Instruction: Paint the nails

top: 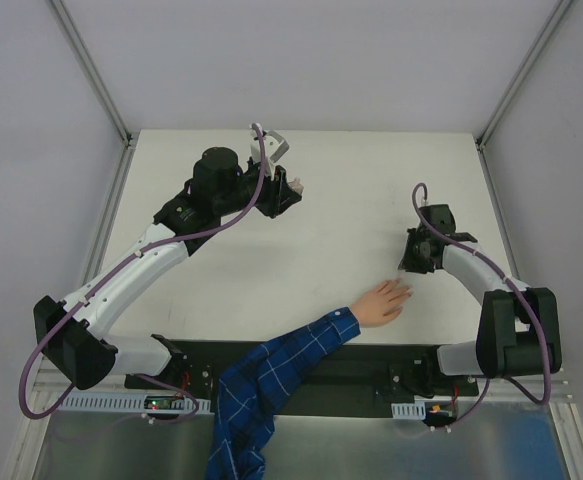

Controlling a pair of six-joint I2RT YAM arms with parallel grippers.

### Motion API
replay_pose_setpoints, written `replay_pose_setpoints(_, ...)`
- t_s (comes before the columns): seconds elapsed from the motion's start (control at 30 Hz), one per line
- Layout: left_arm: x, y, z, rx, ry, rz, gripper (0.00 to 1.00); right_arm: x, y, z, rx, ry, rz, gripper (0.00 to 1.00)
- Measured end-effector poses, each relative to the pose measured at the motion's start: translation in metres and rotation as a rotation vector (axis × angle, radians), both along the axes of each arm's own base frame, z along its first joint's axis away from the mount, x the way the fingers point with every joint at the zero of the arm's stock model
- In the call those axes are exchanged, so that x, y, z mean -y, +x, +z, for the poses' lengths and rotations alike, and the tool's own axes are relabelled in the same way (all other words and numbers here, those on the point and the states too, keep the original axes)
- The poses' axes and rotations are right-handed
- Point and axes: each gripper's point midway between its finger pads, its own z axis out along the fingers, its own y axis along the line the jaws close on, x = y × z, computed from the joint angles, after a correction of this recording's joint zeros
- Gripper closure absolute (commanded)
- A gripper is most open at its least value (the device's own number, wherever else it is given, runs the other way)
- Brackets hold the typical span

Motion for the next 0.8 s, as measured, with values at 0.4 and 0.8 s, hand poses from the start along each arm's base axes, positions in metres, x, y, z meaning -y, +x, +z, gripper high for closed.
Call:
replay_pose_setpoints(0.4,0.000,0.000,0.000,0.001,0.000,0.000,1.00,0.011,0.002,0.000,0.003,-0.031,-0.035,1.00)
replay_pose_setpoints(0.8,-0.004,-0.005,0.005,0.011,-0.009,0.001,1.00,0.015,0.000,0.014,0.034,-0.039,-0.048,1.00)
